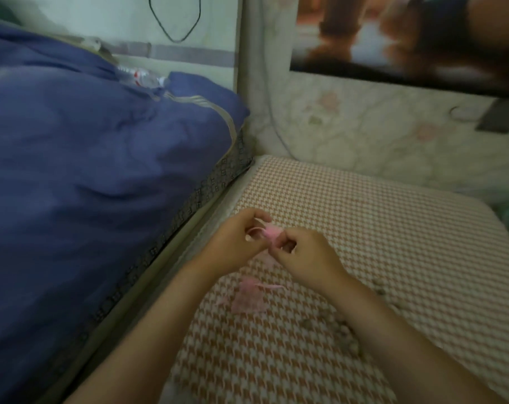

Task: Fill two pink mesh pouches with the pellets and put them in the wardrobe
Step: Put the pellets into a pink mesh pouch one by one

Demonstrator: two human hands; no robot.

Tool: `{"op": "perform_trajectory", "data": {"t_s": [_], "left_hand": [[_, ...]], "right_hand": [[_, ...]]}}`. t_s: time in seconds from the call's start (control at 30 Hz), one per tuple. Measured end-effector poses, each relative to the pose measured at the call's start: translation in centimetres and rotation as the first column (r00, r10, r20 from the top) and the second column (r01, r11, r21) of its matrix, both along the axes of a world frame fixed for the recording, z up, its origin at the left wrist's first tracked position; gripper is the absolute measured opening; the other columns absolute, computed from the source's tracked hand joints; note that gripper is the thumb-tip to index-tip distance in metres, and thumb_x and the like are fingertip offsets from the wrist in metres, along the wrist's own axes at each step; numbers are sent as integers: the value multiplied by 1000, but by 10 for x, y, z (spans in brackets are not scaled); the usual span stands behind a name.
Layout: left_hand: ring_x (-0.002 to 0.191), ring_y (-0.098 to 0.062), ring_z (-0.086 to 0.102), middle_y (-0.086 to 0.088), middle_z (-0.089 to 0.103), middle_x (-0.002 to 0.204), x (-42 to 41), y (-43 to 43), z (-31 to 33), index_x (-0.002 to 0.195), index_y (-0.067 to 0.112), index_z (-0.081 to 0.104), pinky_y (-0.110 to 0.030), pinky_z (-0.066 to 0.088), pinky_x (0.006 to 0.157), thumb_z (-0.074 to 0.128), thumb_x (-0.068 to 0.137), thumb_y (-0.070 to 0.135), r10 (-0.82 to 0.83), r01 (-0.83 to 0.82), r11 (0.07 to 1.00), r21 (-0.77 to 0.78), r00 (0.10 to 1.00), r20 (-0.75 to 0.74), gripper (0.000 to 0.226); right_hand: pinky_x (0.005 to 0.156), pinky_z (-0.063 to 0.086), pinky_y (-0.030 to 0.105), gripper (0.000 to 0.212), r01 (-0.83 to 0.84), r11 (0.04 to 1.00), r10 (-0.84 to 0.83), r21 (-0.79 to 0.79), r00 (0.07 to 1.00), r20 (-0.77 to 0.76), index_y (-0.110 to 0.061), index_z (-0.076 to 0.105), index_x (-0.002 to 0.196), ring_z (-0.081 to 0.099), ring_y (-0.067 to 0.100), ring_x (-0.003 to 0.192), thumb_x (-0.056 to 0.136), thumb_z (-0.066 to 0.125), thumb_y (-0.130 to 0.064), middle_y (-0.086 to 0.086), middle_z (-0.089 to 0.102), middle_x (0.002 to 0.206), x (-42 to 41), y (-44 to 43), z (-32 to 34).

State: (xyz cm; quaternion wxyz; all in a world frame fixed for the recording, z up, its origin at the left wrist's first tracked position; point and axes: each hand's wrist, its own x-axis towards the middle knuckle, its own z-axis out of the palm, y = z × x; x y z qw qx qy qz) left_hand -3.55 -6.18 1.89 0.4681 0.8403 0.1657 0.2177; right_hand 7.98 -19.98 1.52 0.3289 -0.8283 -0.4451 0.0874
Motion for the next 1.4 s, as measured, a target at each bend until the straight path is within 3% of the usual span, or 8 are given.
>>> {"op": "perform_trajectory", "data": {"t_s": [0.17, 0.33, 0.57, 0.77, 1.0, 1.13, 1.27, 1.4], "left_hand": [[71, 1, 60, 13, 67, 80, -19, -47, 19, 87, 32, 66, -19, 51, 66, 73, 84, 16, -118, 116, 989, 86, 993, 15, 19], [78, -1, 63, 14, 68, 85, -46, -84, -1, 93, 33, 67, -27, 57, 73, 72, 85, 24, -152, 160, 975, 154, 987, -61, 13], [80, 4, 60, 19, 65, 84, -84, -99, -46, 89, 39, 64, -17, 49, 70, 71, 82, 21, -182, 204, 954, 218, 977, -115, 21], [81, 1, 60, 16, 68, 90, -76, -96, -45, 98, 33, 68, -31, 56, 73, 70, 85, 23, -195, 222, 940, 258, 973, -127, 17], [117, -5, 43, 20, 51, 120, -74, -101, -36, 114, 41, 54, -29, 41, 97, 60, 75, 25, -157, 172, 932, 319, 985, -73, 42], [89, -5, 51, 15, 54, 95, -73, -105, -24, 98, 34, 56, -27, 47, 76, 64, 80, 30, -37, 13, 958, 287, 996, 80, 19], [64, -9, 57, 4, 63, 72, -73, -112, -34, 80, 26, 62, -32, 50, 61, 65, 83, 53, 1, 13, 993, 119, 993, -119, 28], [64, -19, 70, -4, 71, 69, -68, -111, -35, 79, 17, 71, -35, 58, 58, 72, 83, 41, -4, -15, 996, -86, 978, -210, 25]], "right_hand": [[62, 48, 28, 21, 114, 993, -114, -1, 993, 2, -36, 61, 93, 61, 7, 74, 86, 61, -56, -13, 63, 86, -30, -59, 26], [78, 52, 30, 11, 212, 973, -197, 94, 969, -148, -38, 59, 100, 60, 5, 86, 91, 56, -43, -15, 60, 105, -62, -109, 18], [58, 48, 31, 23, 188, 981, -162, 53, 936, -314, -21, 75, 75, 54, 4, 52, 95, 64, -25, -5, 66, 63, -108, -128, -21], [55, 48, 26, 14, 196, 978, -163, 66, 927, -337, -27, 79, 78, 58, 5, 55, 89, 74, -34, -2, 72, 69, -104, -120, -19], [47, 41, 27, 9, 308, 951, -219, -1, 675, -705, -8, 77, 90, 56, 14, 53, 89, 73, -16, 9, 74, 82, -94, -119, -31], [46, 43, 26, 16, 288, 957, -186, 34, 697, -692, -5, 77, 93, 55, 16, 52, 94, 68, -18, 12, 77, 87, -89, -121, -29], [47, 44, 25, 25, 229, 972, -157, 46, 786, -598, -8, 75, 94, 56, 14, 53, 101, 58, -24, 3, 75, 78, -93, -123, -27], [49, 46, 27, 27, 167, 986, -133, 25, 859, -494, -10, 72, 93, 63, 18, 56, 103, 53, -25, 2, 75, 82, -94, -122, -30]]}}
